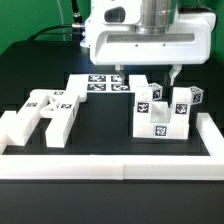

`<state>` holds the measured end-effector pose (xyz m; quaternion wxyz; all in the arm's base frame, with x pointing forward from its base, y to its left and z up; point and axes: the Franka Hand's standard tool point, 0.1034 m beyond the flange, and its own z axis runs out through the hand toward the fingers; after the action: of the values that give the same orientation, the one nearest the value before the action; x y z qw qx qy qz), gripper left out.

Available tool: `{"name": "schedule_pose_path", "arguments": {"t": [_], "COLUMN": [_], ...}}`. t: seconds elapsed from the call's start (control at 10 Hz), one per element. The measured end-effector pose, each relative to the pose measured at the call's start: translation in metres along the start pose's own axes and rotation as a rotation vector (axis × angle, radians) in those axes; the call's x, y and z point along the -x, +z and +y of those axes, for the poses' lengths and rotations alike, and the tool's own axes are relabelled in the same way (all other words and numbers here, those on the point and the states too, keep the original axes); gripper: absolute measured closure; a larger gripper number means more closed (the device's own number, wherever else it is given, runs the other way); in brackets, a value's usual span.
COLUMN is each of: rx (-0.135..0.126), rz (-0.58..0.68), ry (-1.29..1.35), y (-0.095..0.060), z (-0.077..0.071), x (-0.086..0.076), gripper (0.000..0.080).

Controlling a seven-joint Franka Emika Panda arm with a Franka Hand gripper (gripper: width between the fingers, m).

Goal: Assemble chair

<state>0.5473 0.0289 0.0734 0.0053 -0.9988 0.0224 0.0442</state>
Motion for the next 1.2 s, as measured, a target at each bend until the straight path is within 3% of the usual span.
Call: {"name": "schedule_pose_path", "arguments": {"t": [0.4,0.7,1.2], "rx": [0.023,0.027,0.024], "rz": [0.0,0.056,0.081], "ry": [0.005,-0.001,-0.003], "y": [0.03,0.03,0.022], "z": [0.005,0.003,-0.001], "x": [-0.001,-0.013,-0.018], "gripper": [0.015,0.015,0.015]}}
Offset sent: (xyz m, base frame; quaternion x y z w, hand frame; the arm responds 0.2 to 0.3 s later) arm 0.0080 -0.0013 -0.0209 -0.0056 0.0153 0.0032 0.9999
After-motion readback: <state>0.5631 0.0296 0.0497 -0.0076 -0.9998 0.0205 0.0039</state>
